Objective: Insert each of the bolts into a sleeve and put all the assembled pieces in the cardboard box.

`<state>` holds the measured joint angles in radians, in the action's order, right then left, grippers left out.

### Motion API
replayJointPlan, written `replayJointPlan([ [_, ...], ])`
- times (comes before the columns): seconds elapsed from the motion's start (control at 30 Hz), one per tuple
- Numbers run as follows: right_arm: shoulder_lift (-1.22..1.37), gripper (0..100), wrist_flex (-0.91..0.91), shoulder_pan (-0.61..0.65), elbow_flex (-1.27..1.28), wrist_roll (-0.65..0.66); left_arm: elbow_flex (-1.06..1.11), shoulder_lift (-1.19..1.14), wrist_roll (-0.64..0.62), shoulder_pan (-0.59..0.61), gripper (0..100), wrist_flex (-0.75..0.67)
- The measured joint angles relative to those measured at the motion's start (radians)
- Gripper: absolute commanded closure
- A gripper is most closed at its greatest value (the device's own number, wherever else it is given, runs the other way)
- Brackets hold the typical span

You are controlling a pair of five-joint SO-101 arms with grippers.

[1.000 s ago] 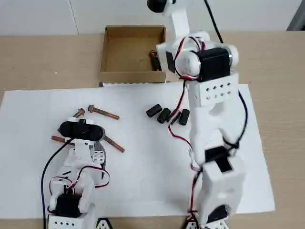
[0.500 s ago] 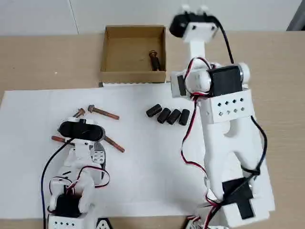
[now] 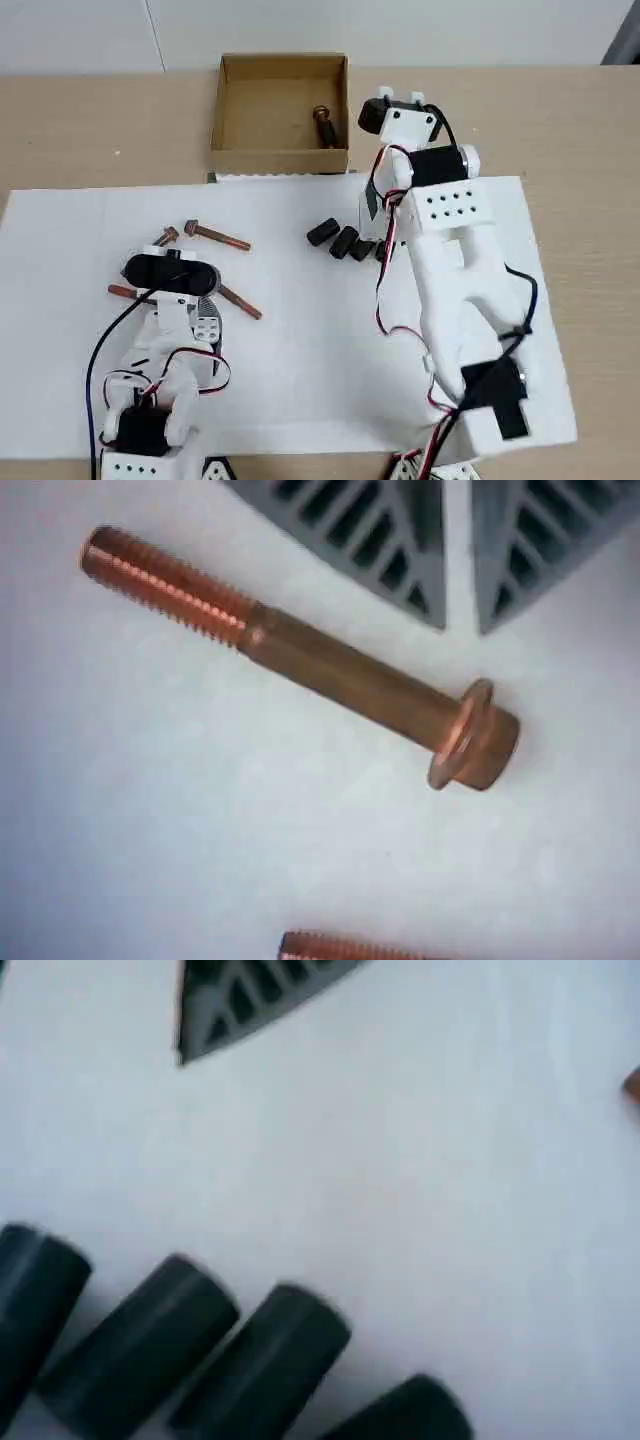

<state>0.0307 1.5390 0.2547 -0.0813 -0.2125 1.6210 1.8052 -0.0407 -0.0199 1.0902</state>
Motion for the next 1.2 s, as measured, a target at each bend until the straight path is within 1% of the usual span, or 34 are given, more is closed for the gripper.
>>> replayJointPlan([
  [0.37, 0.213, 88.3, -0.137, -0.021, 0.006, 0.000, 0.000, 0.000, 0.000, 0.000, 99, 0.000],
  [0.7, 0.310, 88.3, -0.198, -0.020, 0.006, 0.000, 0.000, 0.000, 0.000, 0.000, 99, 0.000],
  [0.97, 0.379, 89.0, -0.212, -0.025, 0.002, 0.000, 0.000, 0.000, 0.000, 0.000, 99, 0.000],
  [1.03, 0.385, 92.9, -0.212, -0.025, 0.002, 0.000, 0.000, 0.000, 0.000, 0.000, 99, 0.000],
  [1.1, 0.387, 99.8, -0.212, -0.025, 0.002, 0.000, 0.000, 0.000, 0.000, 0.000, 99, 0.000],
  [1.17, 0.387, 98.4, -0.212, -0.026, 0.002, 0.000, 0.000, 0.000, 0.000, 0.000, 99, 0.000],
  [1.2, 0.387, 99.5, -0.212, -0.026, 0.002, 0.000, 0.000, 0.000, 0.000, 0.000, 99, 0.000],
])
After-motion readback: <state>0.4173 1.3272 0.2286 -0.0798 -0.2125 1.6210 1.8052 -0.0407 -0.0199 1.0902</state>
